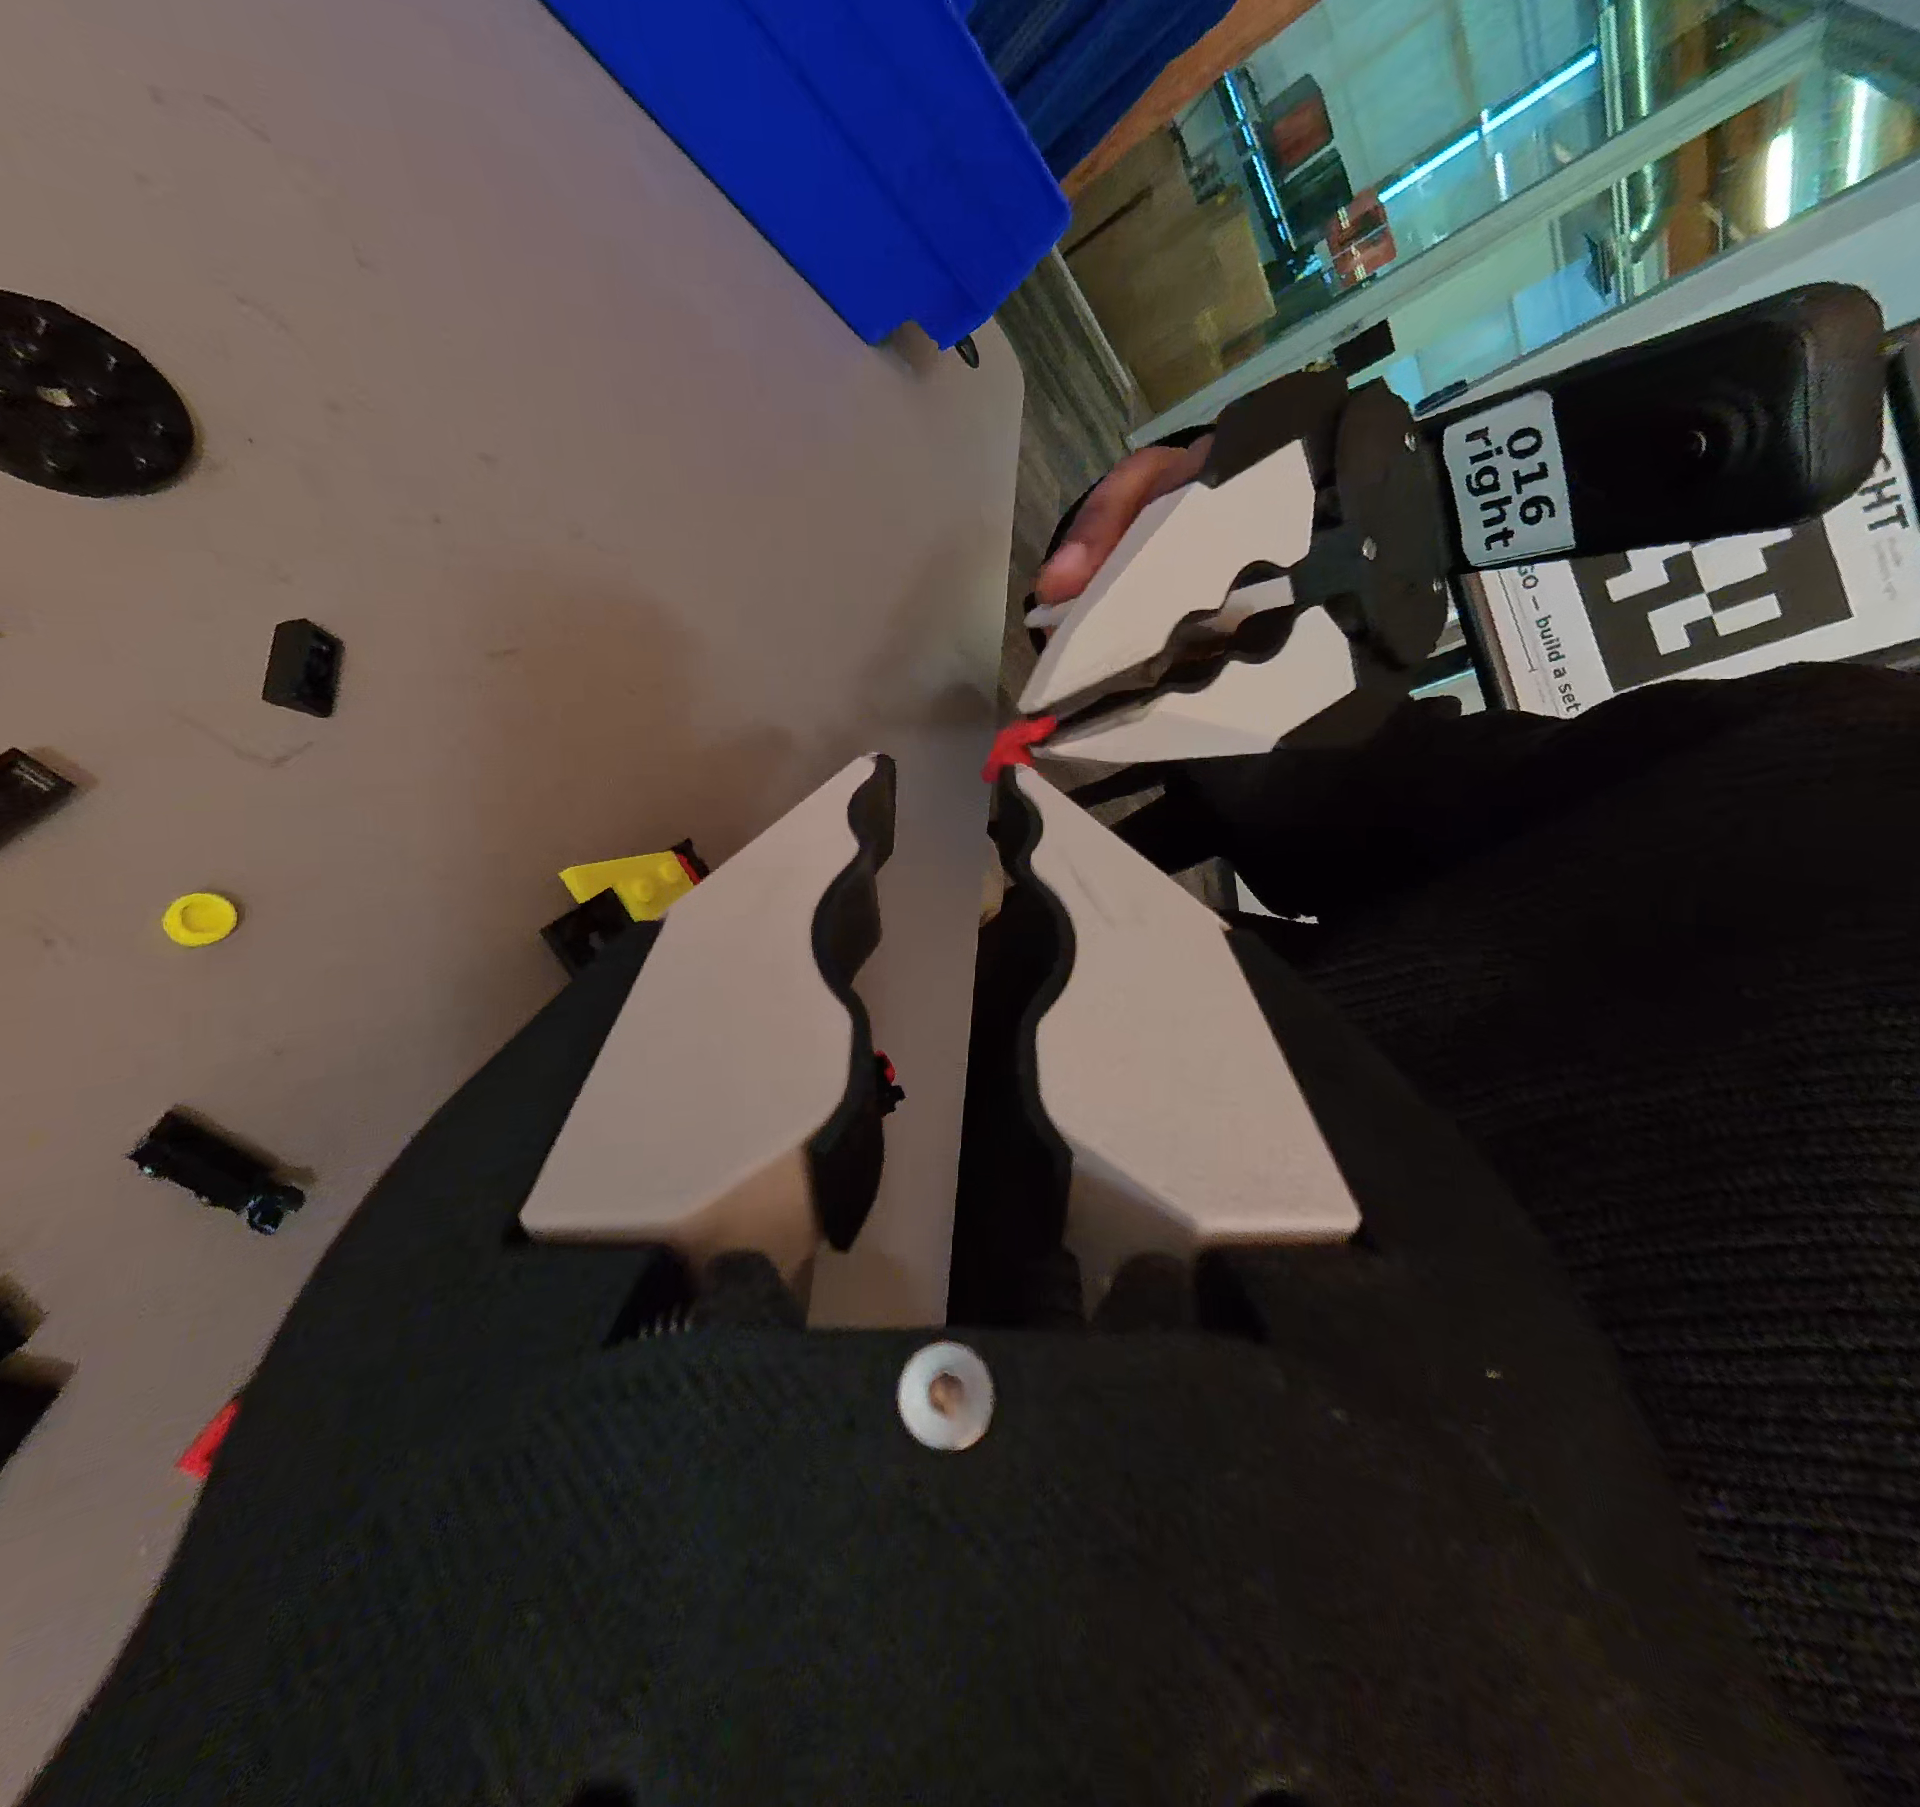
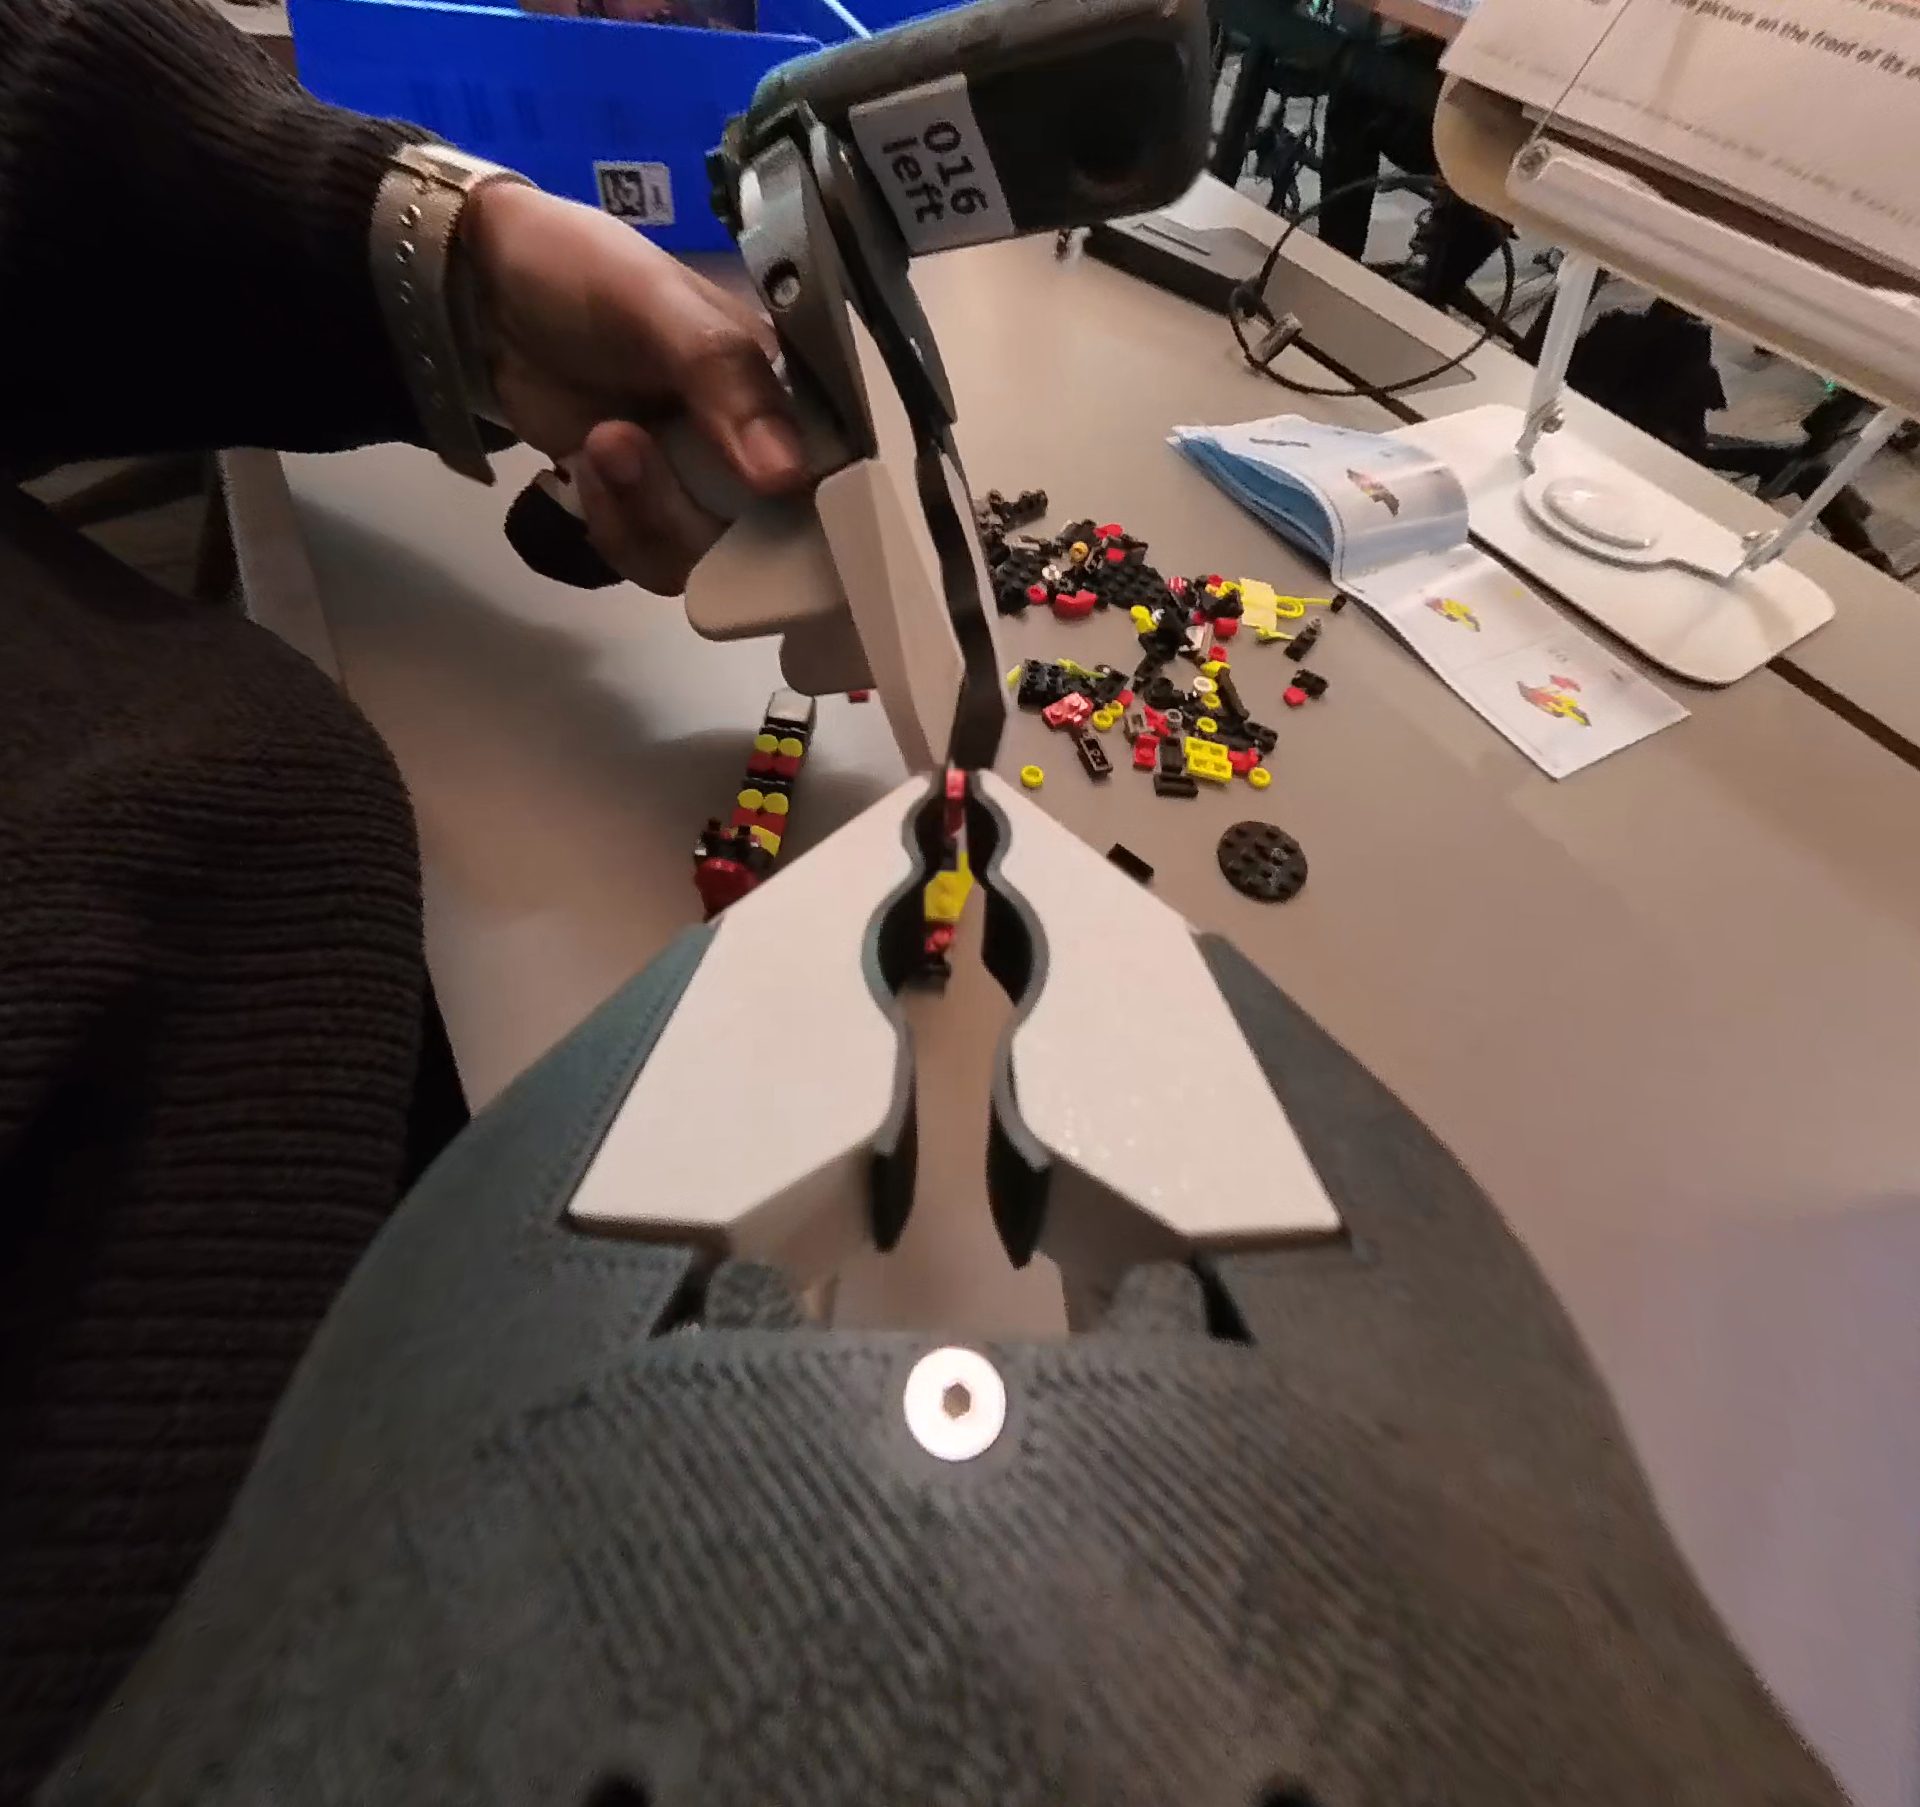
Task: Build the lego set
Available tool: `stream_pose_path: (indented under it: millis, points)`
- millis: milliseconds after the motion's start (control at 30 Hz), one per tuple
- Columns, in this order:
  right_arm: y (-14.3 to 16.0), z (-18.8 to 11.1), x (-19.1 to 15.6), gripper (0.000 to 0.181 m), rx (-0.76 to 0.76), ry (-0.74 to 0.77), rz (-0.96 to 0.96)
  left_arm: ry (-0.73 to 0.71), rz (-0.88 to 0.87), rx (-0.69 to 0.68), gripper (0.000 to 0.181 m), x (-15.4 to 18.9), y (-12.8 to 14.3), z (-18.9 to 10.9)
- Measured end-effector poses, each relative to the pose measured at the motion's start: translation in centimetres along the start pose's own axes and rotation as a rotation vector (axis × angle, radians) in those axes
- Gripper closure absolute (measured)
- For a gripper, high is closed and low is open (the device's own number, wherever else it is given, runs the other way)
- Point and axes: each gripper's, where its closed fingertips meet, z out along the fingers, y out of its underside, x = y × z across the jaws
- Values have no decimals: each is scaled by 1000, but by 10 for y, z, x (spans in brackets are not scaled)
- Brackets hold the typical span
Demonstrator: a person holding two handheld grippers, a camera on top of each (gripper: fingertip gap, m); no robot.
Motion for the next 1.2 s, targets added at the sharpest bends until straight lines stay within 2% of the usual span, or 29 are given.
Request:
stream_pose_path:
  millis: [167, 367, 500, 633, 700, 800, 933, 1033, 1133, 1200]
  points:
    - [15, 5, 6, 179, -75, 26, 14, -10, 10, -8, 165, -1, 1, 0]
    - [80, 9, 39, 179, -423, 216, -30, -66, 31, -33, 167, -10, 5, 2]
    - [95, 12, 40, 179, -529, 270, -163, -80, 30, -37, 167, -14, 6, 2]
    - [96, 17, 27, 174, -536, 222, -199, -84, 25, -32, 167, -16, 5, 1]
    - [95, 19, 19, 164, -515, 166, -143, -86, 24, -32, 167, -16, 5, 0]
    - [84, 16, 23, 158, -447, 151, -48, -90, 25, -34, 167, -17, 5, -1]
    - [82, 8, 36, 160, -389, 123, 84, -94, 24, -30, 168, -18, 4, -2]
    - [93, 10, 42, 171, -409, 61, 162, -90, 18, -27, 168, -19, 3, -2]
    - [93, 17, 34, 171, -382, -39, 299, -87, 15, -36, 168, -19, 6, -1]
    - [90, 20, 31, 168, -370, -58, 312, -88, 14, -42, 168, -20, 7, -1]
